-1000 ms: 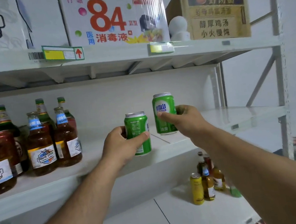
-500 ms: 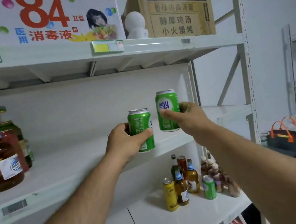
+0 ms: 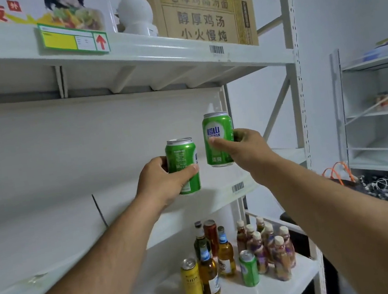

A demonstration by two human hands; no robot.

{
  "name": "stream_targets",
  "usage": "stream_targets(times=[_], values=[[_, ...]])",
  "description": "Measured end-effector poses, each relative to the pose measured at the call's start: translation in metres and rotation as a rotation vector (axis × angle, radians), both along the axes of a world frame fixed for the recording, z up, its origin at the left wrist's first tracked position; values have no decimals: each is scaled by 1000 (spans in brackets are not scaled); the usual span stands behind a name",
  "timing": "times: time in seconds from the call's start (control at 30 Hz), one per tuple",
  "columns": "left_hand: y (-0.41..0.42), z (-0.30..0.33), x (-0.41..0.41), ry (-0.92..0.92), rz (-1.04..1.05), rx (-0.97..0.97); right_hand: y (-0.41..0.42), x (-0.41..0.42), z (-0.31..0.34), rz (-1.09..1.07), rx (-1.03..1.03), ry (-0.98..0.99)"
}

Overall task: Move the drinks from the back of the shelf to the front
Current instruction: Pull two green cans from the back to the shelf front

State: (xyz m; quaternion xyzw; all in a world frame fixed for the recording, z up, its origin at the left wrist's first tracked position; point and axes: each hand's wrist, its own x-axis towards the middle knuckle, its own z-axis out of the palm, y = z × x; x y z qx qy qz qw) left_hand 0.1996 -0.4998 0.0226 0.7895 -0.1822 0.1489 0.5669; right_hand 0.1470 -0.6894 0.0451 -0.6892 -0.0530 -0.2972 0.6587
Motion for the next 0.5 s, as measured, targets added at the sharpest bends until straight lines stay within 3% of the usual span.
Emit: stream_targets(times=[0.5], values=[[-125,3,31,5,91,-46,-131,62,3,158,-39,-34]])
